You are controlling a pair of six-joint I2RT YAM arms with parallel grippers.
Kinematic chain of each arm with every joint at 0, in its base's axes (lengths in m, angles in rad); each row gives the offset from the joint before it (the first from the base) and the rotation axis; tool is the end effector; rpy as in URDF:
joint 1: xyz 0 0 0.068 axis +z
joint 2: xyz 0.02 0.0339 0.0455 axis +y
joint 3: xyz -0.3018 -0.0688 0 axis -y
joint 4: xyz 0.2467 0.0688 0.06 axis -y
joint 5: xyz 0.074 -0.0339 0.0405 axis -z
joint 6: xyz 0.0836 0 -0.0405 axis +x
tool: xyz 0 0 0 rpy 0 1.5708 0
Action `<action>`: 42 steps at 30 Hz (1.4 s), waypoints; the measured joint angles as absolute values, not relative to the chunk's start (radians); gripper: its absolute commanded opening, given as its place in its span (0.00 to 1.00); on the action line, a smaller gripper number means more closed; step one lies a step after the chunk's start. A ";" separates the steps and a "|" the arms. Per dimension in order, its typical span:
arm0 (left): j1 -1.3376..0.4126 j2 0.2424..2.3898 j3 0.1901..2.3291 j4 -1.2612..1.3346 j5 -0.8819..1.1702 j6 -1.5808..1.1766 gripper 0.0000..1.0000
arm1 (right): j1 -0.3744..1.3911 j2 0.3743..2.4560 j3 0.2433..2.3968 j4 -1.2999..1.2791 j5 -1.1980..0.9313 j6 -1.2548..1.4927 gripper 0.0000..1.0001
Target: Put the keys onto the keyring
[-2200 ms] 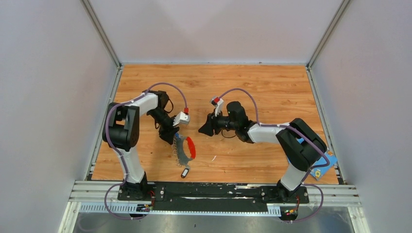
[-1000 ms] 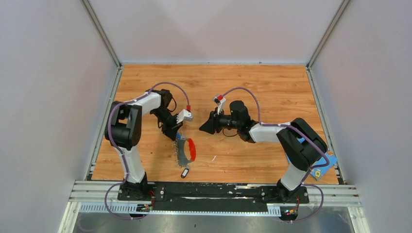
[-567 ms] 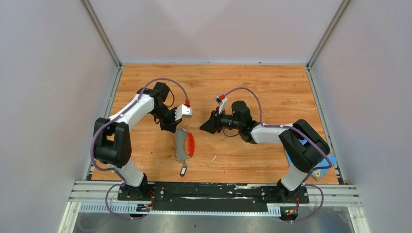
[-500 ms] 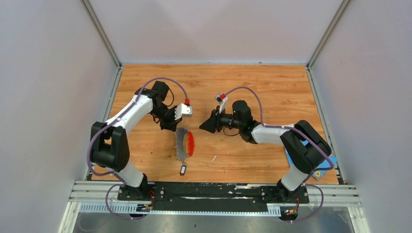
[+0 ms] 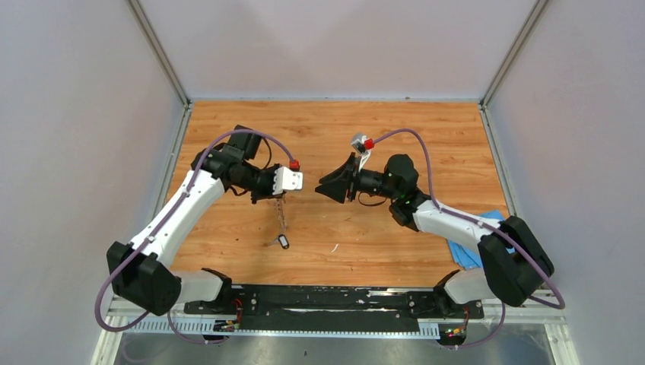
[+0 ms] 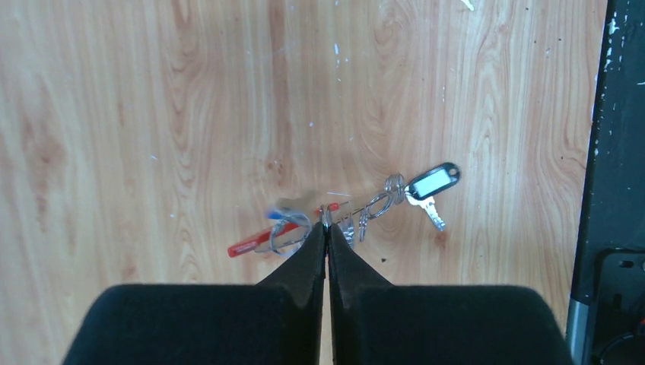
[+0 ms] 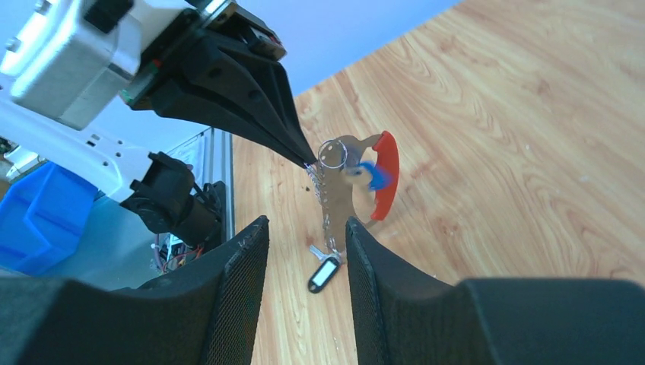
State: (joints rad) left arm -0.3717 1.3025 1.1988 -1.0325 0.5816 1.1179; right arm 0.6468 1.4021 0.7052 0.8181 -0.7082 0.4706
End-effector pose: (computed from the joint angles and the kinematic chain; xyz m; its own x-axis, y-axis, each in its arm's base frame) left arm 0.2183 -0.1344 0.3082 0.0969 0.7686 -0.6323 0.9870 0.0077 0.1606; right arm 0.2334 0.2444 0.3153 -0.3552 0.1633 -0.9204 -0.9110 0.1604 0.3800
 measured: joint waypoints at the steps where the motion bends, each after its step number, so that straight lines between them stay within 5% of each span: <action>1: -0.382 1.288 1.201 -1.032 0.576 1.119 0.00 | 0.647 1.380 0.704 0.819 -0.717 0.463 0.45; 15: -0.461 1.043 1.287 -1.019 0.568 1.201 0.00 | 0.662 1.254 0.796 0.674 -0.770 0.327 0.45; 29: -0.461 0.957 1.373 -1.018 0.802 1.072 0.00 | 0.799 1.236 1.006 0.502 -0.842 0.060 0.43; 42: -0.462 0.912 1.380 -1.016 0.935 1.065 0.00 | 0.851 1.237 1.072 0.333 -0.853 -0.165 0.33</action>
